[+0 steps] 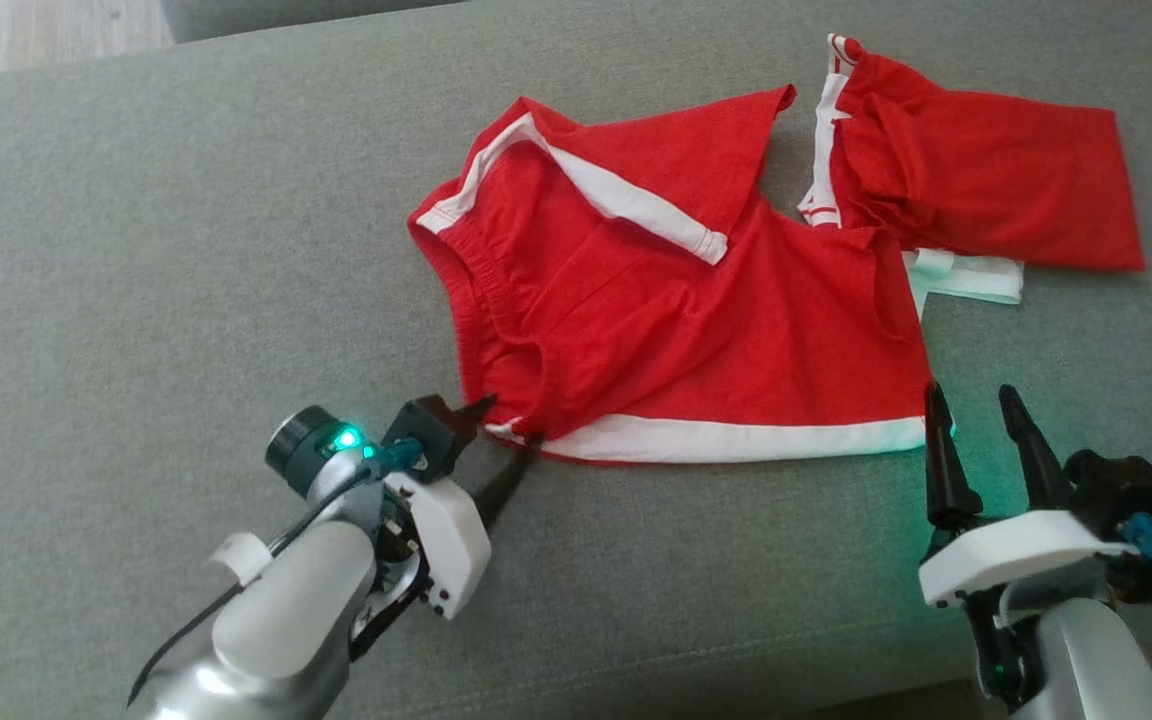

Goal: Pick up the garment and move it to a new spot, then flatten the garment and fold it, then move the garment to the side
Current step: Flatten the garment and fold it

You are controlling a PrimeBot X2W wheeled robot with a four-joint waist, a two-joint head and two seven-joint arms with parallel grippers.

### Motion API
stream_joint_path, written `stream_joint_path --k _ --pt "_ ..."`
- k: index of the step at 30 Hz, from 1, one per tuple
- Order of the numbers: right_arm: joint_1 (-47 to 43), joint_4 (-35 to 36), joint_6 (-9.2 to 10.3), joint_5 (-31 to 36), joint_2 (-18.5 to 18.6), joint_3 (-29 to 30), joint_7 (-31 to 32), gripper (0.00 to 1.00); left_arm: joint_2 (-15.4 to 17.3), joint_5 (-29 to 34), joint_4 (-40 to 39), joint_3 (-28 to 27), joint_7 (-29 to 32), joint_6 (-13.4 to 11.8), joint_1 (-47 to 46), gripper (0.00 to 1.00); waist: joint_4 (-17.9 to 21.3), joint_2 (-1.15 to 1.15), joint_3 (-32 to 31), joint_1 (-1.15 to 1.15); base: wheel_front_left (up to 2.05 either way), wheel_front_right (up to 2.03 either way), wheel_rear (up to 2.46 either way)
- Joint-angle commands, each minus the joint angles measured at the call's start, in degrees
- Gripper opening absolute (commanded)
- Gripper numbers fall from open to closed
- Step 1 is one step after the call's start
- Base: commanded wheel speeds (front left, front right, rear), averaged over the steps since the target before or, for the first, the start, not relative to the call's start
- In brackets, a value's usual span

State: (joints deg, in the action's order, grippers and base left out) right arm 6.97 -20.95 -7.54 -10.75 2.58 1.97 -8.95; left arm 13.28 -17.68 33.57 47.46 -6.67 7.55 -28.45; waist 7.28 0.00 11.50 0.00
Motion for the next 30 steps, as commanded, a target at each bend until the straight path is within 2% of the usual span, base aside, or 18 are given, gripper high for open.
stream_joint_path --k 1,11,21,28,29,30 --pt "1.92 0.99 0.05 0.7 0.3 -1.04 0.44 1.0 0.76 -0.76 -1.03 -1.91 -0.8 -0.09 -2.84 0.0 0.0 0.0 -0.07 0.0 0.0 0.0 0.0" --pt "1.44 -3.87 0.05 -0.14 0.3 0.84 3.98 1.0 -0.24 -4.5 -2.5 -3.52 -4.74 -0.52 -1.45 0.0 -2.09 0.0 -1.13 0.0 0.0 0.0 0.0" --pt "4.18 -9.67 0.05 1.42 0.3 2.58 5.73 1.0 -0.68 -4.9 -3.9 -2.9 -4.78 -1.21 -1.16 0.0 -3.9 0.0 -0.77 0.0 0.0 0.0 0.0" --pt "5.92 -12.71 0.05 0.75 0.3 1.73 6.75 1.0 -0.3 -4.97 -4.53 -2.65 -4.44 -1.42 -1.62 0.0 -4.3 0.0 -0.1 0.0 0.0 0.0 0.0" --pt "6.11 -13.04 0.05 0.62 0.3 1.5 6.81 0.47 -0.22 -5.01 -4.61 -2.63 -4.36 -1.46 -1.66 0.0 -4.33 0.0 -0.08 0.0 0.0 0.0 0.0" --pt "6.26 -13.23 0.05 0.44 0.3 1.19 6.72 0.0 -0.13 -5.06 -4.67 -2.64 -4.29 -1.53 -1.7 0.0 -4.37 0.0 -0.09 0.0 0.0 0.0 0.0"
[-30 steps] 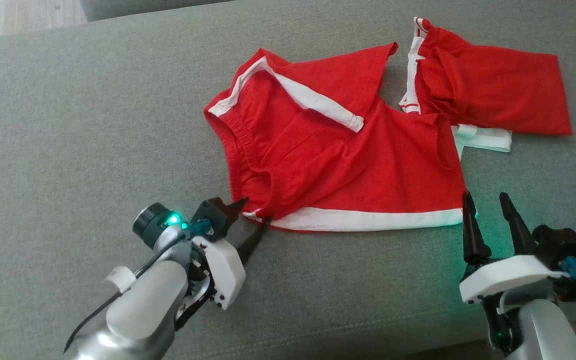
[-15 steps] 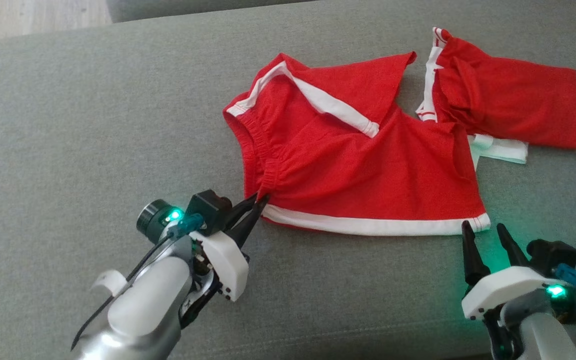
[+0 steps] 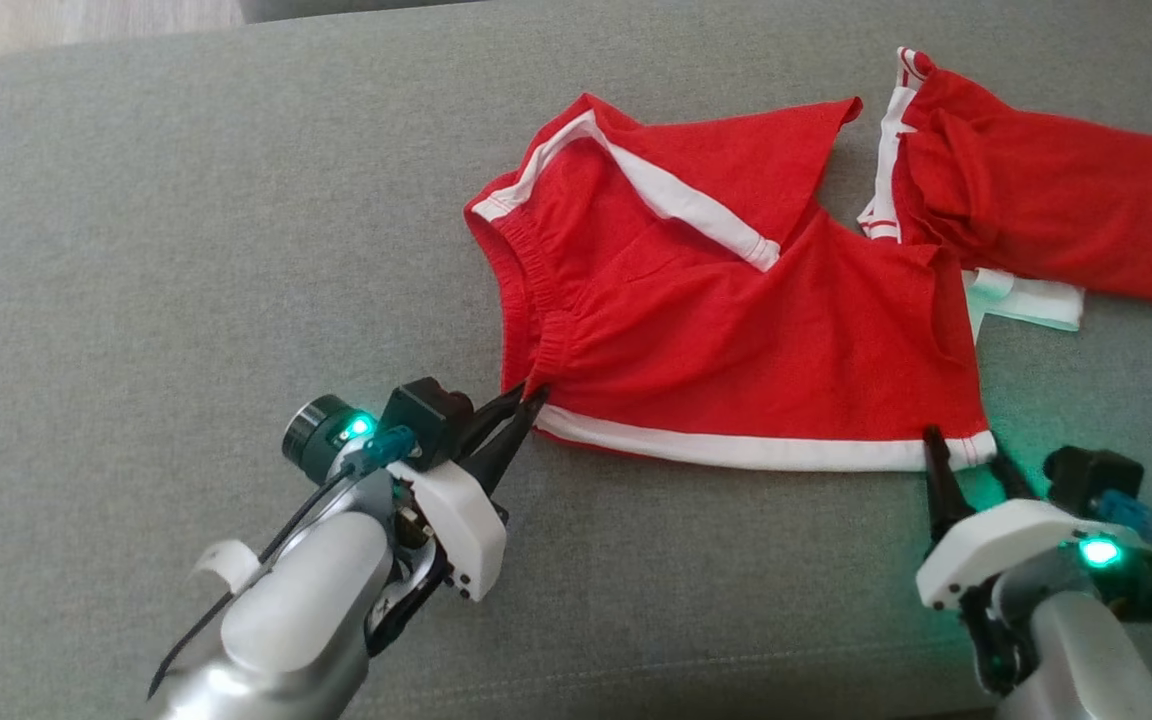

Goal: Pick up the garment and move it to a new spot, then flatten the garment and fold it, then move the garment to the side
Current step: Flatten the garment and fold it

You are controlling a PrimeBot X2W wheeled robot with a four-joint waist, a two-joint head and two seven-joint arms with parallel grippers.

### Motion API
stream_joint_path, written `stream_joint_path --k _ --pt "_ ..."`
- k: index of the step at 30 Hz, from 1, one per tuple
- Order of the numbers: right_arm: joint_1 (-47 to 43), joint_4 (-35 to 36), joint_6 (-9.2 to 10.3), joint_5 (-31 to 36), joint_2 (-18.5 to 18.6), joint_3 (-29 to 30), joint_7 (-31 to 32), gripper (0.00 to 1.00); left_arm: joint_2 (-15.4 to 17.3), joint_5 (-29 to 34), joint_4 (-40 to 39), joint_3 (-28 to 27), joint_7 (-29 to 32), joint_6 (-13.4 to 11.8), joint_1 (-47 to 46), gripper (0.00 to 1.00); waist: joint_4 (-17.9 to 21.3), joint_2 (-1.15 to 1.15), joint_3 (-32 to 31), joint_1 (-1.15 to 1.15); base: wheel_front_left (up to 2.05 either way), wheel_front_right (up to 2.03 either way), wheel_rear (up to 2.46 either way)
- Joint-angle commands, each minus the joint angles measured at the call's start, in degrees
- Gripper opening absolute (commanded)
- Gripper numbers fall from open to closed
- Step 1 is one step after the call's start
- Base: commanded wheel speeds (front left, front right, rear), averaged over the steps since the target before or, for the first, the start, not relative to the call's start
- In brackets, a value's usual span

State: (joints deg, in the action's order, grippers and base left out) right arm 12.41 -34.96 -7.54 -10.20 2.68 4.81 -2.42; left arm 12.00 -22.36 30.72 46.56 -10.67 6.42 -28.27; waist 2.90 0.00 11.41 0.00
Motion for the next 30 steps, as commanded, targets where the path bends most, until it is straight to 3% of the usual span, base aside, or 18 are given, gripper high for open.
stream_joint_path --k 1,9,13,19,24,30 --pt "0.96 0.75 0.05 -0.36 0.2 -2.18 0.07 0.0 1.23 -0.44 -1.84 -1.79 -0.24 -0.54 -1.9 0.0 -0.03 0.0 -0.06 0.0 0.0 0.0 0.0" --pt "2.49 6.22 0.05 -3.88 0.2 -6.91 -3.79 0.0 2.52 -1.9 -2.93 -3.39 -0.93 -1.72 -1.27 0.0 -0.14 0.0 -2.09 0.0 0.0 0.0 0.0" --pt "3.97 12.67 0.05 -4.82 0.42 -9.37 -5.63 0.0 3.47 -4.13 -5.86 -5.98 -1.63 -2.21 -1.32 0.0 -0.38 0.0 -3.87 0.0 0.0 0.0 0.0" --pt "7.23 23.52 0.05 -7.96 3.77 -13.01 -7.35 0.0 5.57 -7.29 -13.82 -10.44 -1.46 -3.0 -3.35 0.0 -1.25 0.0 -7.11 0.0 0.0 0.0 0.0" --pt "9.32 30.58 0.05 -10.02 5.48 -14.97 -8.29 0.0 7.26 -9.06 -22.14 -14.38 -0.68 -4.95 -5.72 0.0 -1.95 0.0 -10.34 0.0 0.0 0.0 0.0" --pt "7.83 36.25 0.05 -11.07 4.67 -15.13 -7.23 0.0 7.57 -12.12 -31.82 -18.73 1.37 -8.83 -6.17 0.0 -2.68 0.0 -13.06 0.0 0.0 0.0 0.0"
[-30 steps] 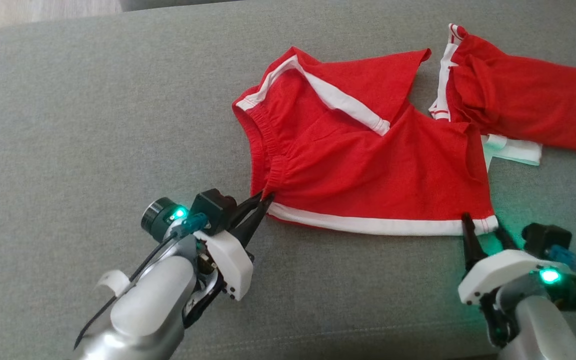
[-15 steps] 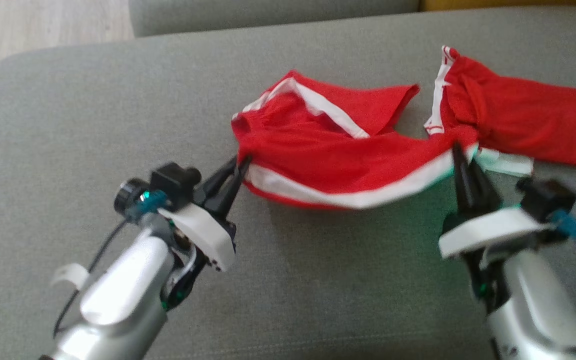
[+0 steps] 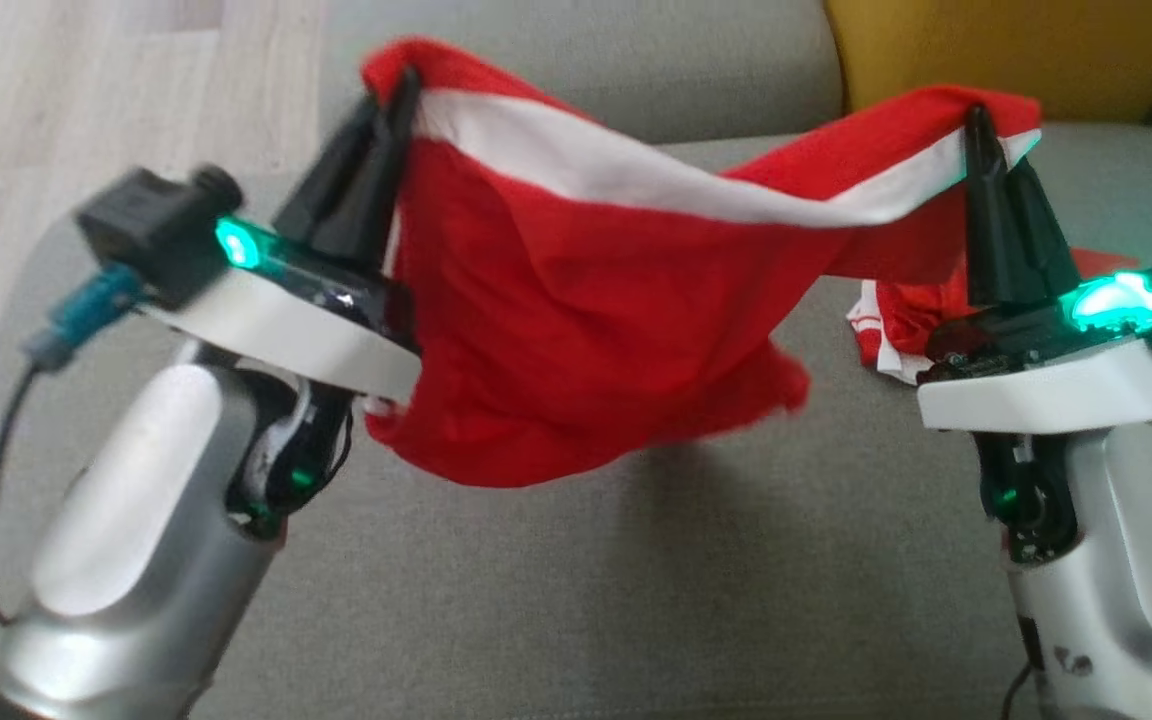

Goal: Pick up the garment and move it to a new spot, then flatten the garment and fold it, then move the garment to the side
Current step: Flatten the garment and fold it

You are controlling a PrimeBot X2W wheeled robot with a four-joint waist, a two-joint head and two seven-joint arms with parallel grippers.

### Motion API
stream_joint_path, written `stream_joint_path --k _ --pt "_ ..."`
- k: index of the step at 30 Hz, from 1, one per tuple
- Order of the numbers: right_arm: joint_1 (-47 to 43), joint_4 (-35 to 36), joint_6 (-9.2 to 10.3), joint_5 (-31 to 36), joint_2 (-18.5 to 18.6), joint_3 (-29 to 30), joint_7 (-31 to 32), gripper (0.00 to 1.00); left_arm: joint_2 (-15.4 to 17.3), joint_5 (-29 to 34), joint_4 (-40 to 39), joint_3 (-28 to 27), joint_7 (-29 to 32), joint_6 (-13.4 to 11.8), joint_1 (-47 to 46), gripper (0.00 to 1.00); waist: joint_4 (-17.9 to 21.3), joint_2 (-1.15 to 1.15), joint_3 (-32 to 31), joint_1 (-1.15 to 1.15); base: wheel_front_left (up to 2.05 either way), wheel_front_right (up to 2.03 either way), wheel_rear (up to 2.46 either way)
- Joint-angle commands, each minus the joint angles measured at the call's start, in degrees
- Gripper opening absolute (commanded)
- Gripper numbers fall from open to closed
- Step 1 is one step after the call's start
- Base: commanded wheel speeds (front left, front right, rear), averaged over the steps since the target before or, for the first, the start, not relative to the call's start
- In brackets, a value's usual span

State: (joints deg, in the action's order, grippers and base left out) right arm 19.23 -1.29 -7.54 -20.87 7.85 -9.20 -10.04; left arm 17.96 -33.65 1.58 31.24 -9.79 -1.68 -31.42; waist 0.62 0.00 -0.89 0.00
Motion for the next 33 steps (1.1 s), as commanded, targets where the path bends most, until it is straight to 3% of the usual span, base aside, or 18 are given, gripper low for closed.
stream_joint_path --k 1,9,14,18,22,26,28,33 --pt "0.37 3.5 0.05 -0.37 -0.86 -1.15 0.78 0.0 1.77 -1.41 -4.21 -3.95 1.16 -1.4 -2.61 0.0 -0.45 0.0 -0.99 0.0 0.0 0.0 0.0" --pt "-4.12 9.48 0.05 0.89 -3.35 0.44 4.49 0.0 4.57 -2.82 -13.05 -7.42 5.43 -6.62 0.58 0.0 -0.82 0.0 -0.96 0.0 0.0 0.0 0.0" --pt "-3.21 9.79 0.05 0.92 -4.23 2.62 6.62 0.0 5.44 -3.13 -13.96 -8.06 6.95 -7.16 -0.13 0.0 -0.82 0.0 0.09 0.0 0.0 0.0 0.0" --pt "1.1 7.05 0.05 0.82 -4.72 4.85 10.99 0.0 4.76 -5.87 -11.42 -7.87 9.71 -5.71 -3.12 0.0 -0.92 0.0 3.19 0.0 0.0 0.0 0.0" --pt "11.49 1.45 0.05 -0.66 -4.89 5.99 15.89 0.0 2.89 -10.57 -4.96 -8.57 13.57 -3.03 -10.75 0.0 -1.21 0.0 9.28 0.0 0.0 0.0 0.0" --pt "27.33 -8.54 0.05 1.23 -4.88 6.29 17.86 0.0 0.51 -13.95 6.45 -10.6 16.47 -1.44 -23.11 0.0 -1.85 0.0 15.86 0.0 0.0 0.0 0.0" --pt "40.84 -19.12 0.05 3.35 -4.52 8.64 16.35 0.0 -0.68 -14.07 15.99 -12.54 15.61 -0.85 -33.79 0.0 -2.5 0.0 20.29 0.0 0.0 0.0 0.0" --pt "57.79 -34.69 0.05 8.21 -4.21 13.77 7.04 0.0 -3.28 -13.44 29.51 -15.22 7.75 1.57 -46.9 0.0 -4.18 0.0 24.28 0.0 0.0 0.0 0.0"
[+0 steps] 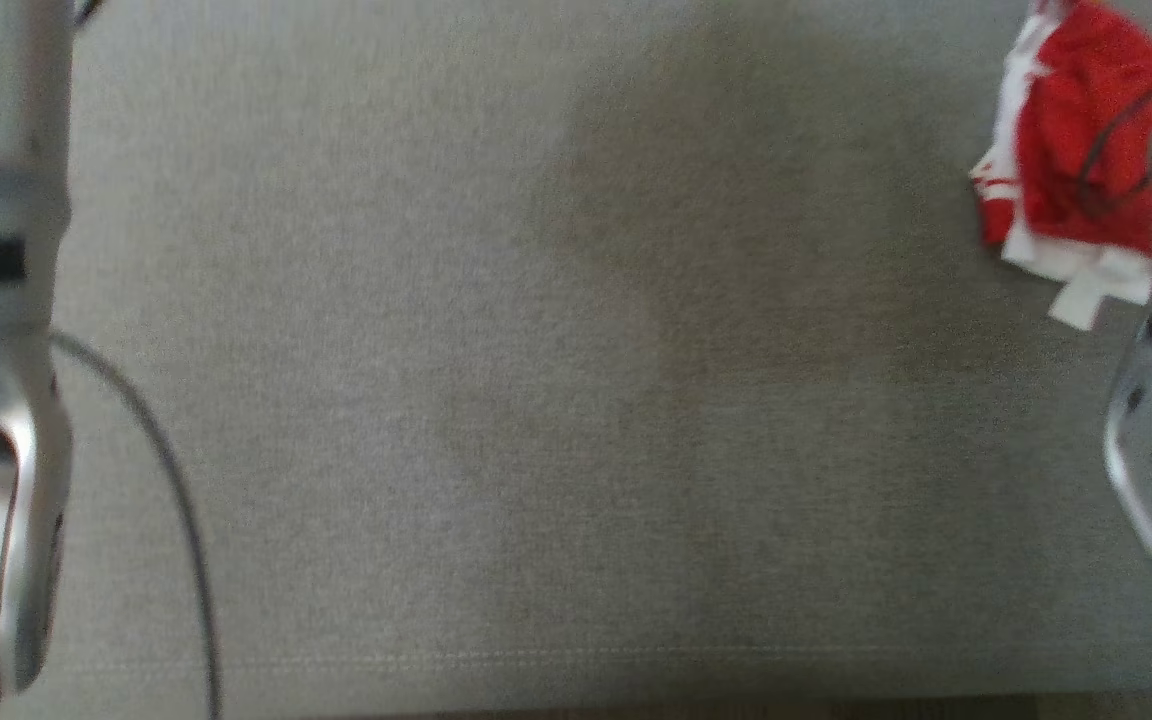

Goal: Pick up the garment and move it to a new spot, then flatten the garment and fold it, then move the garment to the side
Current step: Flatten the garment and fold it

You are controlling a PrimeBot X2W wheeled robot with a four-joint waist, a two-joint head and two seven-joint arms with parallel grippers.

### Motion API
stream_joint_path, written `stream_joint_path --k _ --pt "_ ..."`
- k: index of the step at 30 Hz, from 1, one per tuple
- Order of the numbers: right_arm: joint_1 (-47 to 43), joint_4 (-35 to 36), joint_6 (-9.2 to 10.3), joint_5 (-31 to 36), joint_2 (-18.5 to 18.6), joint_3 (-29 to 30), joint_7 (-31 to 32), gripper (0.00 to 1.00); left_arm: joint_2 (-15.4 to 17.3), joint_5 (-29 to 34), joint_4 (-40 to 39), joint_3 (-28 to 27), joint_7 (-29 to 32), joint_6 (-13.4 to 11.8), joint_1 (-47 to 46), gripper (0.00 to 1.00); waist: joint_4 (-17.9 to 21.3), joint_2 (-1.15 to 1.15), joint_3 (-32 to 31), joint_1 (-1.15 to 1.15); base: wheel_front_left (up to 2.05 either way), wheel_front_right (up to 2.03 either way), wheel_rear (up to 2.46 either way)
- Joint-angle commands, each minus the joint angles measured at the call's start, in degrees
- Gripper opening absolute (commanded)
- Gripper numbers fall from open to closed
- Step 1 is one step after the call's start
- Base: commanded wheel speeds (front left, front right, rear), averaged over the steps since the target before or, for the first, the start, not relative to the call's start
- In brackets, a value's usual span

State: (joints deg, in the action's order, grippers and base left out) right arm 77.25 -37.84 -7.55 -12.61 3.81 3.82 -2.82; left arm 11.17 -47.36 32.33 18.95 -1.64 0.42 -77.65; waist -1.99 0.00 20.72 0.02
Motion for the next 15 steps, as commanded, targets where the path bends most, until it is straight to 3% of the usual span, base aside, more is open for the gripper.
stream_joint_path --k 1,8,15 --pt "1.71 -0.6 0.06 0.46 -0.21 1.45 -1.91 0.0 3.08 0.41 0.84 -3.07 -2.07 0.36 -2.14 0.0 -1.85 0.0 3.27 -0.02 0.0 0.0 0.0" --pt "3.96 -15.77 0.06 -0.14 -0.7 2.75 -8.53 0.0 -0.52 -0.25 13.06 -1.7 -9.11 5.56 -2.7 0.0 -3.06 0.0 6.07 -0.02 0.0 0.0 0.0" --pt "-2.53 -28.31 0.06 -2.75 -0.87 0.59 -7.03 0.0 -2.71 0.22 19.32 3.85 -11.92 6.99 5.97 0.0 -3.46 0.0 4.95 -0.02 0.0 0.0 0.0"
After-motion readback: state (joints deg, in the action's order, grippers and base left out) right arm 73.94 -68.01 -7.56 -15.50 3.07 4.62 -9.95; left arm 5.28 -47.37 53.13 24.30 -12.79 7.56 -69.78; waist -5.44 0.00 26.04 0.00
